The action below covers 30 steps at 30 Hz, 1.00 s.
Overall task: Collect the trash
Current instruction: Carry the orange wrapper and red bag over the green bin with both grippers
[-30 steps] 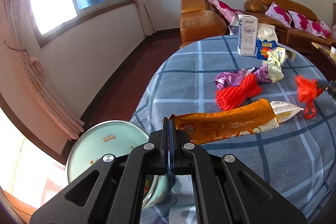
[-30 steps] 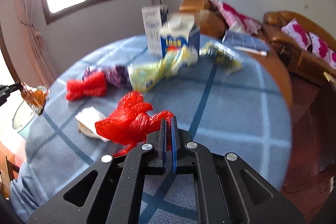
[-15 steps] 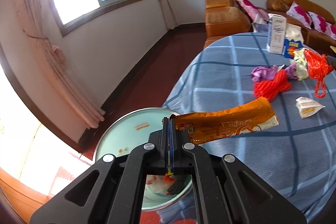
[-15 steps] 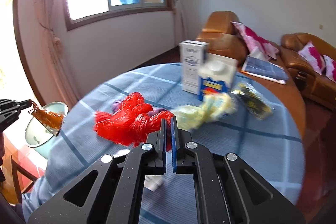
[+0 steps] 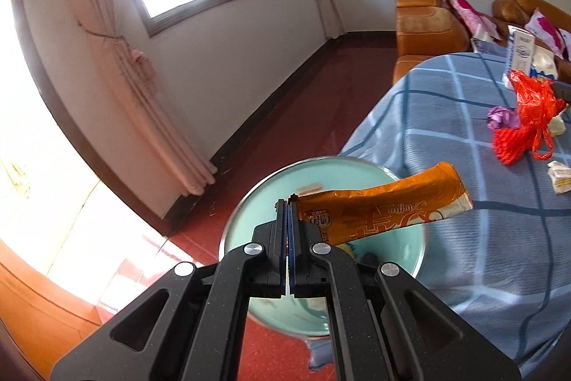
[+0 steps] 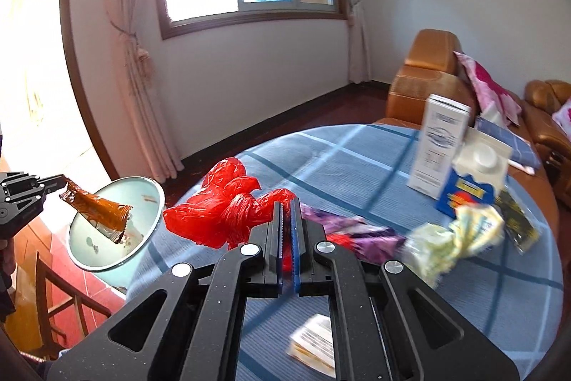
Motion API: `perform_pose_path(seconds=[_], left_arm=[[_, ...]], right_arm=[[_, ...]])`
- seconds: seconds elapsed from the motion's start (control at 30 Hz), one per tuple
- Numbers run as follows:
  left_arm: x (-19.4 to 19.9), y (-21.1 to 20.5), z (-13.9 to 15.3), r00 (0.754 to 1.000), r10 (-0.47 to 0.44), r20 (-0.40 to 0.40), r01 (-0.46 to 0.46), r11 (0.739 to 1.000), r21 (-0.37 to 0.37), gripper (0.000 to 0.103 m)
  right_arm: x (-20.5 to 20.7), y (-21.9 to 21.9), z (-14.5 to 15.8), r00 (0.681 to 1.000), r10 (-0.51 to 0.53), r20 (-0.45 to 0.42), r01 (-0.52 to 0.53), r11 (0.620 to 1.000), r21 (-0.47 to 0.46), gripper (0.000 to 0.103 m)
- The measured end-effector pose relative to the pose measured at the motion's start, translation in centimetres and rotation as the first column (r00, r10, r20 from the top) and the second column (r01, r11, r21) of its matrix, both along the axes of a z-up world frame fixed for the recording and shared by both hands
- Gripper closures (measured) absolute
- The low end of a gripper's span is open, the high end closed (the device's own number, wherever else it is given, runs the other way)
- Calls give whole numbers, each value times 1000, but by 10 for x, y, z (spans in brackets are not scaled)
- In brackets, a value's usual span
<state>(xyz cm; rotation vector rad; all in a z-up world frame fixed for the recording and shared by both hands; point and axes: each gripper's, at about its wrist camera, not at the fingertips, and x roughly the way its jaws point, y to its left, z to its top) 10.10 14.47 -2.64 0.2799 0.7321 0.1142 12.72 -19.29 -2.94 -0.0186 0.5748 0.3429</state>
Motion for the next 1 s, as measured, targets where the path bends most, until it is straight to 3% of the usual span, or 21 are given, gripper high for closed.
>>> perform_pose_path(seconds=[0.47,1.0], left_arm=[[-8,45,-4,994,109,-9,-109,994,8,103],[-9,70,-11,983,182,-16,-182,983,21,103]], right_arm=[[19,69,-2,993,121,3,-121,992,-33,98],[29,113,-13,980,197,-15,-197,977,-76,98]])
